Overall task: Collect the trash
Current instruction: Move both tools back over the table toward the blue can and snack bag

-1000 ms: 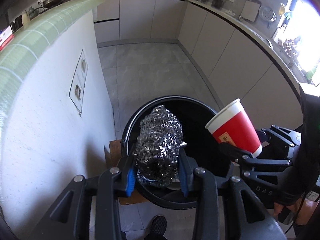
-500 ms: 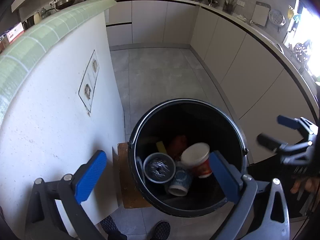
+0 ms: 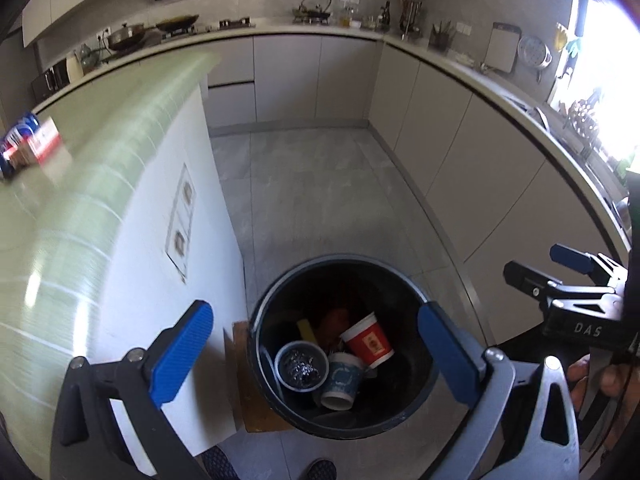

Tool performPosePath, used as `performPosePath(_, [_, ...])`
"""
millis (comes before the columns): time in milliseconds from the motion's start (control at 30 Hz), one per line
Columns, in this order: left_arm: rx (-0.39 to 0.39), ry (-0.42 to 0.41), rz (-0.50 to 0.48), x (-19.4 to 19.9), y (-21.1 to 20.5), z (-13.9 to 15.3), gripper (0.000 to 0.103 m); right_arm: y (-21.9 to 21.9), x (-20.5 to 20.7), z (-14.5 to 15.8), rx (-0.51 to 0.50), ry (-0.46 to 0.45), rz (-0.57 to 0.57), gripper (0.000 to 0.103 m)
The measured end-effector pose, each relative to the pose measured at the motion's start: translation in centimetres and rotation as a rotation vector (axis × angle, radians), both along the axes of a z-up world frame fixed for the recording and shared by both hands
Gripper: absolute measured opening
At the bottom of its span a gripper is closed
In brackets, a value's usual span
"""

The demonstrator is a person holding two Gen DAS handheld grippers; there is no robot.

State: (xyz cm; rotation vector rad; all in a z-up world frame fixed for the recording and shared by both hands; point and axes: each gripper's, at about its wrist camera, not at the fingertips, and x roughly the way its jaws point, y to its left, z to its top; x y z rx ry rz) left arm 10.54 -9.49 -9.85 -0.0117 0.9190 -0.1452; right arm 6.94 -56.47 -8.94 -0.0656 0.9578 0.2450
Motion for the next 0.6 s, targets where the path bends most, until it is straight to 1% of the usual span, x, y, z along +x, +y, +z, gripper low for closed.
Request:
performPosePath(33, [-0.004, -0.015, 0.000, -0.2, 0.2, 0.9, 0.103, 0.2, -0.1, 0.7, 0.005, -0.006, 0.003, 0.103])
performPosePath(133, [-0.012, -0.042, 0.014, -0.1, 0.9, 2.2, 0.103, 1.0, -0.2, 2.4, -0.007, -0.023, 0.012, 0.103])
performPosePath(200, [-0.012, -0.058, 0.029, -0.2, 1.6, 3.1, 0.103, 1.5, -0.3, 3.1, -0.007, -0.033, 0.019, 0.103])
performPosePath(400, [0.003, -0.091, 0.065, -1.0, 3.8, 4.7, 0.103, 3.5, -0.7, 4.9, -0.009, -0.055, 0.054, 0.103])
performPosePath(533, [0.018, -0.118, 0.107, -1.9, 6.9, 6.1, 0.103, 6.0, -0.9, 6.4, -0.003, -0.071, 0.102, 0.103])
performPosePath(600, [0.024, -0.131, 0.138, -2.2, 8.7, 6.7, 0.103, 8.0, -0.9, 7.1, 0.006, -0.079, 0.142, 0.103])
